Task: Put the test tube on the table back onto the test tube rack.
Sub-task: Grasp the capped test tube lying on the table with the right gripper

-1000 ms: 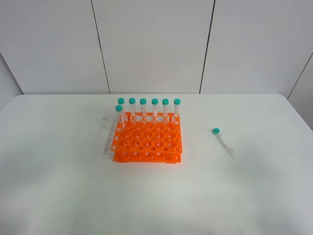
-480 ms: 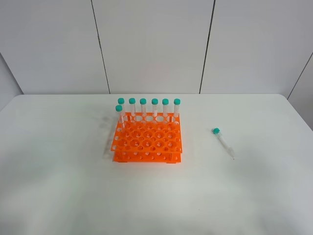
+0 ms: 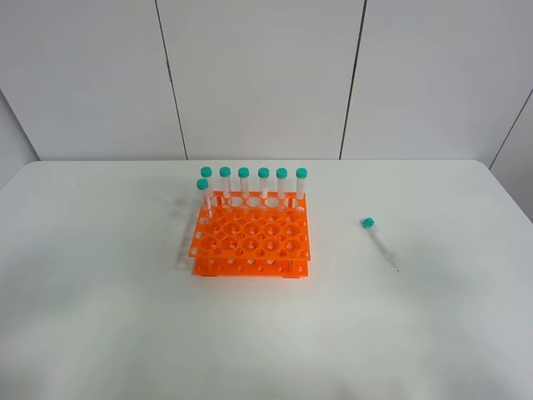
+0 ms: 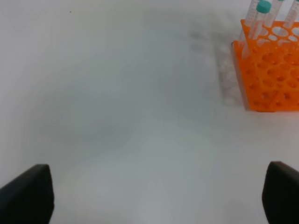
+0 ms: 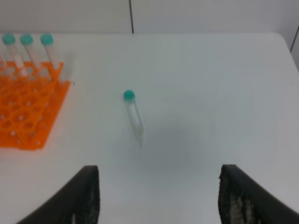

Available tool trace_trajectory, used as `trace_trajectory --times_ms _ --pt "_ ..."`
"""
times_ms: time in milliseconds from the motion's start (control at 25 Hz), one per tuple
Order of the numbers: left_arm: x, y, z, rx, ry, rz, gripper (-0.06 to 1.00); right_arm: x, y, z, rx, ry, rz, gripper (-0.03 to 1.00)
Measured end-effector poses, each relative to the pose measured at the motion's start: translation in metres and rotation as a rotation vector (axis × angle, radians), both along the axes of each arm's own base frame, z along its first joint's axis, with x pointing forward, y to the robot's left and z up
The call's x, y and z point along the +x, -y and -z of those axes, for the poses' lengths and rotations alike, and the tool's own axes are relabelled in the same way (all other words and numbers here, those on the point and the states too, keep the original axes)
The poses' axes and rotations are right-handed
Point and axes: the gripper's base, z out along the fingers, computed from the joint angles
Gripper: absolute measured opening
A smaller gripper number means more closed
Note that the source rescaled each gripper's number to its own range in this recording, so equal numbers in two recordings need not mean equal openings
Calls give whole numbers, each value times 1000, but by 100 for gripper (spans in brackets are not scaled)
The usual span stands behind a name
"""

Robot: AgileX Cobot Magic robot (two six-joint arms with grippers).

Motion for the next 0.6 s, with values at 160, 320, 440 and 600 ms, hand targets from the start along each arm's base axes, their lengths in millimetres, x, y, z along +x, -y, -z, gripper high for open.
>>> trace_trajectory --times_ms 160,320,440,600 --pt "0 0 0 0 0 0 97 34 -1 -38 -42 -34 -21 96" --pt "0 0 0 0 0 0 97 85 -6 -73 -49 -118 -87 96" --pt "0 0 0 0 0 0 97 128 -13 -92 -44 -174 -168 96" --pt "0 0 0 0 0 0 97 194 -22 -100 -30 -242 -276 96"
